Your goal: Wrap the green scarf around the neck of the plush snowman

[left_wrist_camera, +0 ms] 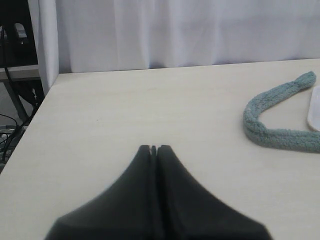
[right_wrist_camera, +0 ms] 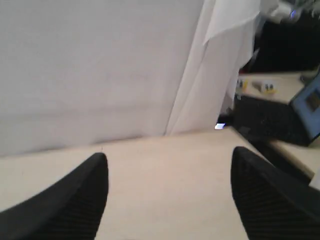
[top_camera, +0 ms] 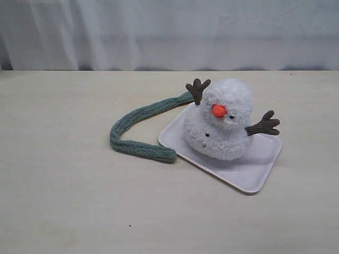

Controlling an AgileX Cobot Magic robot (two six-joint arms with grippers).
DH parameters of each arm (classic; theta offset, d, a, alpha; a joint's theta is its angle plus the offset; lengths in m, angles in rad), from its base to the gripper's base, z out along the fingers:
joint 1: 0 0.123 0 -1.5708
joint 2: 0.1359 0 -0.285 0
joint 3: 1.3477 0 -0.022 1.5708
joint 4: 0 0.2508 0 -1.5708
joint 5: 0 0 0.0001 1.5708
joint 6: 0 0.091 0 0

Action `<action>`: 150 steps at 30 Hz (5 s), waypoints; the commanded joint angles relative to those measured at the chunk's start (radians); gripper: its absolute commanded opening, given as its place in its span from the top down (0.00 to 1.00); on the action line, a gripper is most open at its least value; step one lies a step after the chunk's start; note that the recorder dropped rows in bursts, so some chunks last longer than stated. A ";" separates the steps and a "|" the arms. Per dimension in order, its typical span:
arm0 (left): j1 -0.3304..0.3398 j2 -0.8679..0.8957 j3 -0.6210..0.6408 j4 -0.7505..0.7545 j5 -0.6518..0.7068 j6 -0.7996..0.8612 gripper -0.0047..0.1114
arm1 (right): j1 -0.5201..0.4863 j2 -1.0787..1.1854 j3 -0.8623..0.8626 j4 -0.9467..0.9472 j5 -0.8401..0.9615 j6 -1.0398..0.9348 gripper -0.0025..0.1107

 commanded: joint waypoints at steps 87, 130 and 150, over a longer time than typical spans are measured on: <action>0.002 -0.003 0.003 -0.003 -0.013 0.000 0.96 | 0.754 1.404 -0.831 0.853 0.122 -1.176 0.77; 0.002 -0.003 0.003 -0.003 -0.013 0.000 0.96 | 0.954 0.459 -0.827 0.574 0.715 -0.929 0.94; 0.002 -0.003 0.003 -0.003 -0.013 0.000 0.96 | 0.949 0.442 -0.664 0.390 0.641 -0.736 0.94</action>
